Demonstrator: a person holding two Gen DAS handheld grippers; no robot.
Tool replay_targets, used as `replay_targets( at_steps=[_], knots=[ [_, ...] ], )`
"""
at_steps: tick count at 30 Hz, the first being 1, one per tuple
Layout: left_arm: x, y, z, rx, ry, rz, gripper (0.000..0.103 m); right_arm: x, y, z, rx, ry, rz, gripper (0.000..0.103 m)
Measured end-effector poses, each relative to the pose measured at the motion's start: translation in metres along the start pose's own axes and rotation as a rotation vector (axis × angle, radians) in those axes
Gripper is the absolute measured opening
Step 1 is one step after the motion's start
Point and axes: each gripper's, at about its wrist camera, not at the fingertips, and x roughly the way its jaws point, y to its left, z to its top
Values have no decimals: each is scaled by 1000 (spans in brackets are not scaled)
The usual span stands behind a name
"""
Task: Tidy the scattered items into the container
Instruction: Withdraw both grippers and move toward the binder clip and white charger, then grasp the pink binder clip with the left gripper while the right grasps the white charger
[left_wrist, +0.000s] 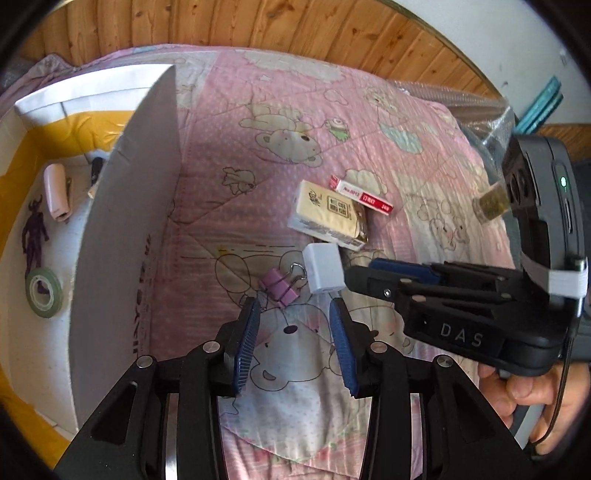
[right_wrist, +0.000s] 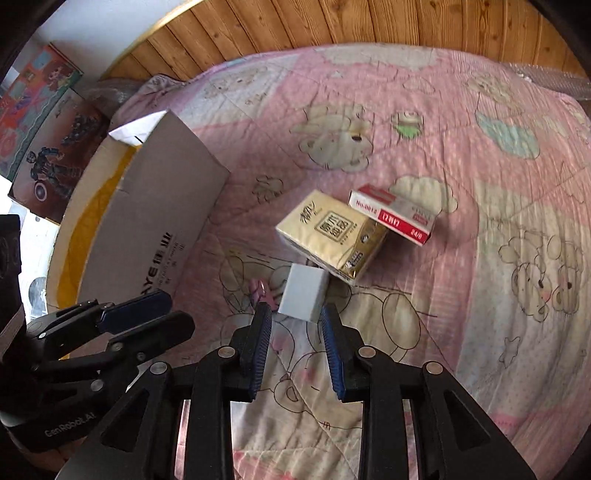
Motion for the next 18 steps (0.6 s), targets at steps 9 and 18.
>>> replay_targets(
  at_steps=[9, 18],
  knots=[
    [32, -10, 1, 206, -16, 76, 46, 40, -2, 9, -21, 57, -2, 40],
    [70, -11, 2, 277, 16, 95, 46, 46, -8, 14, -130, 78, -51, 35]
  ],
)
